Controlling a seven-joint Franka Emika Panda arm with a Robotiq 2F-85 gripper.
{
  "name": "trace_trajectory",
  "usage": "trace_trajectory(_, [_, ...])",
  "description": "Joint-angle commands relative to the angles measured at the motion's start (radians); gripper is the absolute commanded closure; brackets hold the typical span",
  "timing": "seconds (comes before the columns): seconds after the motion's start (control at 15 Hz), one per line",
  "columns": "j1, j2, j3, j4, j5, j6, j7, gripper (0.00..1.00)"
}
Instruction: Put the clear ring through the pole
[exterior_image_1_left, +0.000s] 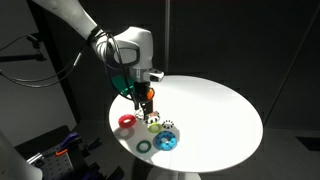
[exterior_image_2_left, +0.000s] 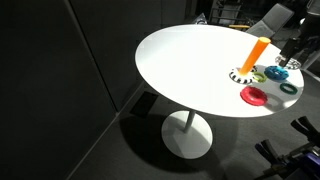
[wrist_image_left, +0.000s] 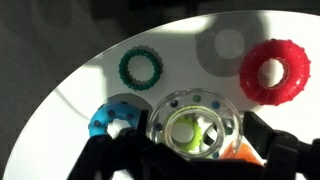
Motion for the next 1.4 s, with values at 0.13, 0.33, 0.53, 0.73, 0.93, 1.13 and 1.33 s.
trace_trajectory(0.13, [-0.005, -0.057, 0.002, 0.056, -0.018, -0.096, 0.024, 0.32])
trace_trajectory(0.33, [-0.004, -0.075, 0.005, 0.077, -0.016, -0.117, 0.027, 0.32])
trace_trajectory(0.53, [-0.002, -0.093, 0.008, 0.095, -0.013, -0.136, 0.03, 0.32])
trace_trajectory(0.73, [0.001, -0.105, 0.015, 0.115, -0.013, -0.149, 0.037, 0.32])
trace_trajectory(0.93, [0.003, -0.106, 0.023, 0.142, -0.014, -0.168, 0.044, 0.32])
trace_trajectory(1.13, [0.007, -0.101, 0.032, 0.168, -0.011, -0.178, 0.052, 0.32])
trace_trajectory(1.33, [0.015, -0.09, 0.044, 0.193, -0.008, -0.185, 0.061, 0.32])
